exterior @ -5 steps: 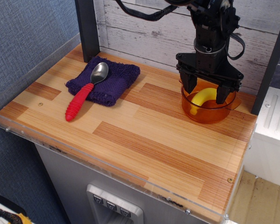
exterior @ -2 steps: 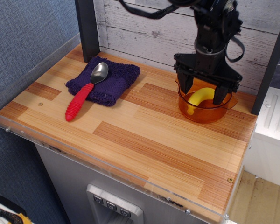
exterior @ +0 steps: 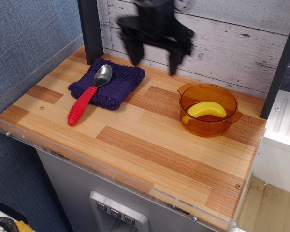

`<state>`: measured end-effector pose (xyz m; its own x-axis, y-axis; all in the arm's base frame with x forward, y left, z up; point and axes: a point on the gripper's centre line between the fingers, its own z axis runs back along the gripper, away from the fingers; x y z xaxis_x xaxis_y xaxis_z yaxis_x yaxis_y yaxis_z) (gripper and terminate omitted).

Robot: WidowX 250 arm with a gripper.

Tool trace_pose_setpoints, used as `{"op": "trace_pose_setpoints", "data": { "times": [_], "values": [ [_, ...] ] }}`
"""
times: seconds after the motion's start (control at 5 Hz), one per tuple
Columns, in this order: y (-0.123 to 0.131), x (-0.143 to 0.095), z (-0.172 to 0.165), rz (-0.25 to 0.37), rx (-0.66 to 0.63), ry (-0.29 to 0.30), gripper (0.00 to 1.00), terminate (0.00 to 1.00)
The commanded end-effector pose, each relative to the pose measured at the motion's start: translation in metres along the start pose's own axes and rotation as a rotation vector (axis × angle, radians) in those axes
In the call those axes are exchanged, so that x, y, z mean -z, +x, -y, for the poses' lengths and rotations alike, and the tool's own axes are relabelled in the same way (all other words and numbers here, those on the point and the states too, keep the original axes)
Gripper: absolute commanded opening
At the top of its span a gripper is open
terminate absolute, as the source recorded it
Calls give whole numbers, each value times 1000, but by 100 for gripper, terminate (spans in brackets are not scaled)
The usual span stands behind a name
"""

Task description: Take the banana and place it into the red pot

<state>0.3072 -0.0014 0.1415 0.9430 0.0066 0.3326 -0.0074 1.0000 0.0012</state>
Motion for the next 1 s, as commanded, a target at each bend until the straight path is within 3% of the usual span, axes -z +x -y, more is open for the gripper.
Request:
{"op": "trace_pose_setpoints", "data": {
  "times": [0.0, 0.2, 0.4, 0.6, 0.8],
  "values": [
    [-25, -50, -9, 36, -63, 63, 100, 0],
    [-53, -53, -8, -55, -76, 71, 100, 0],
    [-85, -51, -10, -102, -107, 97, 100, 0],
    [-117, -46, -11, -91, -135, 119, 100, 0],
    [-117, -46, -11, -91, -135, 119, 100, 100]
  ]
}}
